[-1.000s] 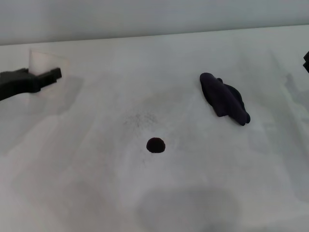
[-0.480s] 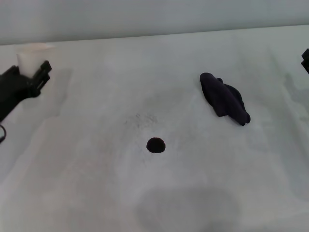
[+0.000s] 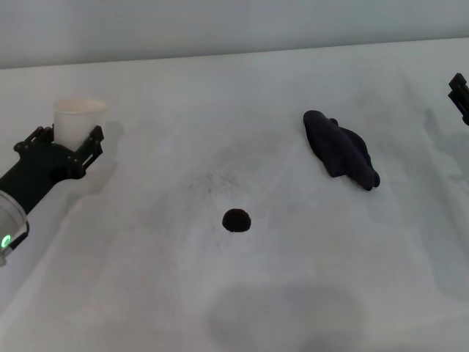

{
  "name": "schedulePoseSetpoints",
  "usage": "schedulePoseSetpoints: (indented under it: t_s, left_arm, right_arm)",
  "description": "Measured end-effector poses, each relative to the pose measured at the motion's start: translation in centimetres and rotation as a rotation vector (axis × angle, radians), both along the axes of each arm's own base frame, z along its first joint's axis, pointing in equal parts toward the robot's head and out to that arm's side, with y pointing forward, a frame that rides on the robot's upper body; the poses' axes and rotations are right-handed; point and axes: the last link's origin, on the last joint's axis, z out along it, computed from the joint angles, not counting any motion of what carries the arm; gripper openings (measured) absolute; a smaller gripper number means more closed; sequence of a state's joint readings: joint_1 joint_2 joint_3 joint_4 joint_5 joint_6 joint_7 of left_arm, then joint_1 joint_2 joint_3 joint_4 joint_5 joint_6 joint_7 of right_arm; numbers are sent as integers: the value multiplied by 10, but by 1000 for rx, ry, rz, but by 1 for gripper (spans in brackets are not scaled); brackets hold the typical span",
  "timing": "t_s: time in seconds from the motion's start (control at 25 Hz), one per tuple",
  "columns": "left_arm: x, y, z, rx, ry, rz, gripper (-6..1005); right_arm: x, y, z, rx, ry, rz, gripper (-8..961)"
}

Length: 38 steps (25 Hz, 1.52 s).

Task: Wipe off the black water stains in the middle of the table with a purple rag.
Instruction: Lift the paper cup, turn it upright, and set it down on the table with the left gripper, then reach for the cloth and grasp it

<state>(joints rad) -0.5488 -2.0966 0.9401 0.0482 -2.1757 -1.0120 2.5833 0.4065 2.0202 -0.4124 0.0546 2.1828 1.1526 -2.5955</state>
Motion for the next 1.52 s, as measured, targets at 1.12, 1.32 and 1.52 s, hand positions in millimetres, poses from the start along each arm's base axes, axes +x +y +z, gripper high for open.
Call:
schedulePoseSetpoints:
  t_s: [1.12,1.32,1.52]
  left_arm:
    - [-27,-39,-16,-21,16,100,868]
    - [-32,-54,-14,-8,-21,97,870]
    - [-37,-68,-12,6,-42,98,872]
  right_arm:
    - [1,-1,-2,-4,4,-5,825]
    - [1,-1,-2,-6,4,-9,825]
    - [2,2,-4,-19,4,-22,825]
